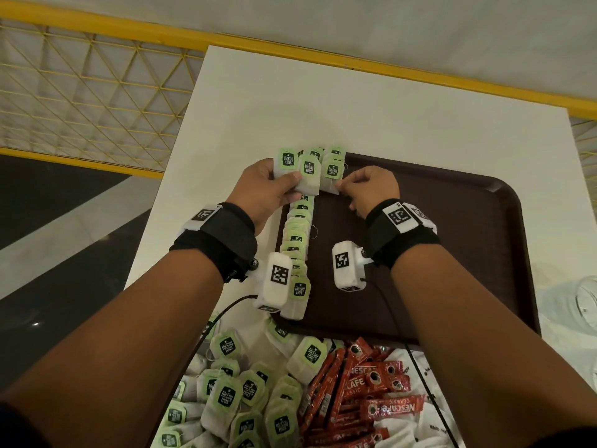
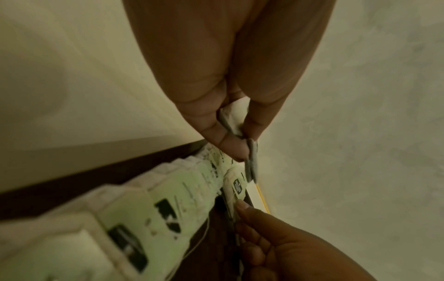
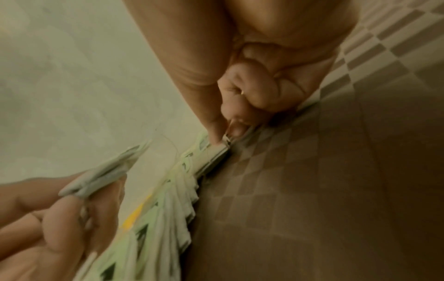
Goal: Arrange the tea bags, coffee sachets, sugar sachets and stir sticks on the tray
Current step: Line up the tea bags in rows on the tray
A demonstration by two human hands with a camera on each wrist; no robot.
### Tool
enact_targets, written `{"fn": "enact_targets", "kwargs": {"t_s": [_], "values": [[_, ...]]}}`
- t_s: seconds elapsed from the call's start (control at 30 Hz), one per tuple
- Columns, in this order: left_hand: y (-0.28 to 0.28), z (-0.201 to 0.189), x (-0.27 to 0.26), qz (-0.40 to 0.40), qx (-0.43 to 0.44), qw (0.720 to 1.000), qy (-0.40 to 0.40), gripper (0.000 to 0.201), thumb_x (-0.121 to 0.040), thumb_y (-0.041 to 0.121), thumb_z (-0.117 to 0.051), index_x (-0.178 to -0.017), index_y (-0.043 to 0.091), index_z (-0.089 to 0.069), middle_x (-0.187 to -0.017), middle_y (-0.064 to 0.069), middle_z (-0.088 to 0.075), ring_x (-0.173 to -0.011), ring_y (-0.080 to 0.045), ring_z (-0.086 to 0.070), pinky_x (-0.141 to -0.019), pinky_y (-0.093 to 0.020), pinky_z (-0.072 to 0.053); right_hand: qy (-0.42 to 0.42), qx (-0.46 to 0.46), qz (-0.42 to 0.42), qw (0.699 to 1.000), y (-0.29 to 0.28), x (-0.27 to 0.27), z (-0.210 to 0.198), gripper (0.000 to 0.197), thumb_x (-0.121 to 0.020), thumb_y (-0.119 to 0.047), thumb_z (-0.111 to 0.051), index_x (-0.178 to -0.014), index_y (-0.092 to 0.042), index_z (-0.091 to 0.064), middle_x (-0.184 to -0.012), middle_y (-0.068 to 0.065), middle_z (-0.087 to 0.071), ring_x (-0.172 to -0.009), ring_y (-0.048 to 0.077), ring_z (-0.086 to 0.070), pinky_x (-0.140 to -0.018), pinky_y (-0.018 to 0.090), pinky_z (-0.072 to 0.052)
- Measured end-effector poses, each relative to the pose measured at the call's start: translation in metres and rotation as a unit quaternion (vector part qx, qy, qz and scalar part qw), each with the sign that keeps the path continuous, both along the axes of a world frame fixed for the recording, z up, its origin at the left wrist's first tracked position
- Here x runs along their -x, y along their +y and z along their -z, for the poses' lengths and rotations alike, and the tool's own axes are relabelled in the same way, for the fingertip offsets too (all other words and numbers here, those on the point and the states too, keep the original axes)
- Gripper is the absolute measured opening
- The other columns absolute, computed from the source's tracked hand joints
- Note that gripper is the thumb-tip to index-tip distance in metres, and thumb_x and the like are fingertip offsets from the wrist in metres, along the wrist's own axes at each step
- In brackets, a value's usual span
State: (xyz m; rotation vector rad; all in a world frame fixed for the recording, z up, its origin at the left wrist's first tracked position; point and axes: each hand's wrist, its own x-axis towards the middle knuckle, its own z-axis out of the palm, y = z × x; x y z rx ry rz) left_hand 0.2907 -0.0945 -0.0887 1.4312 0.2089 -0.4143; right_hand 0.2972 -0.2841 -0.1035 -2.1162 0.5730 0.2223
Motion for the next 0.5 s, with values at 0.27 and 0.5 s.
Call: {"fn": "enact_targets", "kwargs": {"t_s": [0.27,0.5], "values": [[-0.006,-0.003,0.0,0.021,-0.019,1.0,-0.011,0.024,-0.097,0.005,-0.056,-0.12,-0.002,-0.06,-0.117,-0.016,-0.069,-0.099,-0.023,-0.068,-0.081,-0.026,-0.058,-0.022,-0.157,-0.103,0.982,0.017,0.013,-0.018,0.017,-0.089,-0.027,-0.069,-0.09,-0.01,-0.067,-0.074,0.002,-0.065,-0.05,0.009,-0.051,-0.043,0.02,-0.041],[-0.004,-0.01,0.0,-0.031,0.02,0.997,0.062,0.026,-0.102,0.004,-0.032,-0.115,-0.004,-0.054,-0.108,-0.023,-0.067,-0.094,-0.028,-0.068,-0.085,-0.032,-0.057,-0.022,-0.073,-0.043,0.996,0.004,0.01,0.0,0.009,-0.091,-0.022,-0.068,-0.091,-0.013,-0.067,-0.07,0.002,-0.064,-0.047,0.007,-0.052,-0.046,0.02,-0.043]]}}
